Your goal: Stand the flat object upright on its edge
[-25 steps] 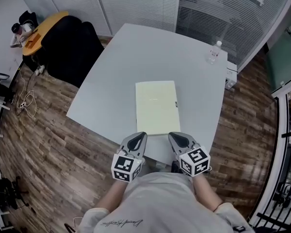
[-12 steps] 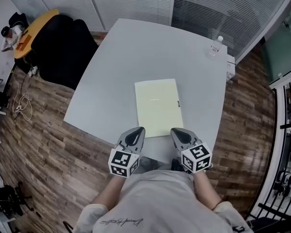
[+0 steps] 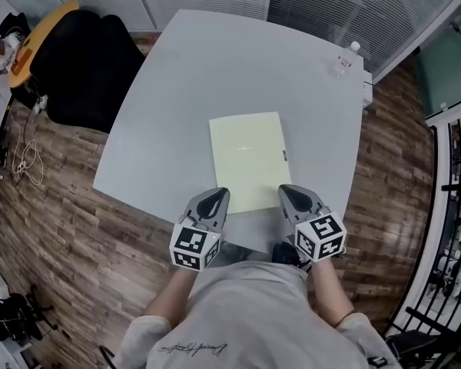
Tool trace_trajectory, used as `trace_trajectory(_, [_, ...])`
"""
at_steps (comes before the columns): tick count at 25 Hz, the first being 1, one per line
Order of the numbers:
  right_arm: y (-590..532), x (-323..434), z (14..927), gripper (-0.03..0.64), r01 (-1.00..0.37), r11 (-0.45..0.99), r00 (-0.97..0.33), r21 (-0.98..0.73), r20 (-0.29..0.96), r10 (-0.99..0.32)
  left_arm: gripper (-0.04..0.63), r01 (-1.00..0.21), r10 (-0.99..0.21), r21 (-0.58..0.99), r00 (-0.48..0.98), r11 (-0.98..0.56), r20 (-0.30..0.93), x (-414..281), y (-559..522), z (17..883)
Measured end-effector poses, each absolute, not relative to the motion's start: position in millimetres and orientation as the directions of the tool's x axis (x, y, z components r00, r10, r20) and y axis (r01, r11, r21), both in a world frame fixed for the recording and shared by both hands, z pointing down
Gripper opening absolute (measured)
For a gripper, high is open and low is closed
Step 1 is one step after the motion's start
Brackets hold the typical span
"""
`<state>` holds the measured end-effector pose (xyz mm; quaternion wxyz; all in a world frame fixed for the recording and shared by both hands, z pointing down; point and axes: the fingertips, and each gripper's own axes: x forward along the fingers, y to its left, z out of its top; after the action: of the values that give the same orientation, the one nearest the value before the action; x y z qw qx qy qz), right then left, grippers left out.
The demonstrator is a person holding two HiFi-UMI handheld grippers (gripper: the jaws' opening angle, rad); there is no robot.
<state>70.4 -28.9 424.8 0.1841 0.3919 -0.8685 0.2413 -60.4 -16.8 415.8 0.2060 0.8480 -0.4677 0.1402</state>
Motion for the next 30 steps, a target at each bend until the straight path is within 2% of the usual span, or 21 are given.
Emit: trace_trajectory(30, [-54,100,474,0.025,-0.819,0.5,-0.553,-0.281,0.617,-0.559,0.012,-0.852,-0.644,0.266,0.517,-0.45,0.564,-77,-33,472])
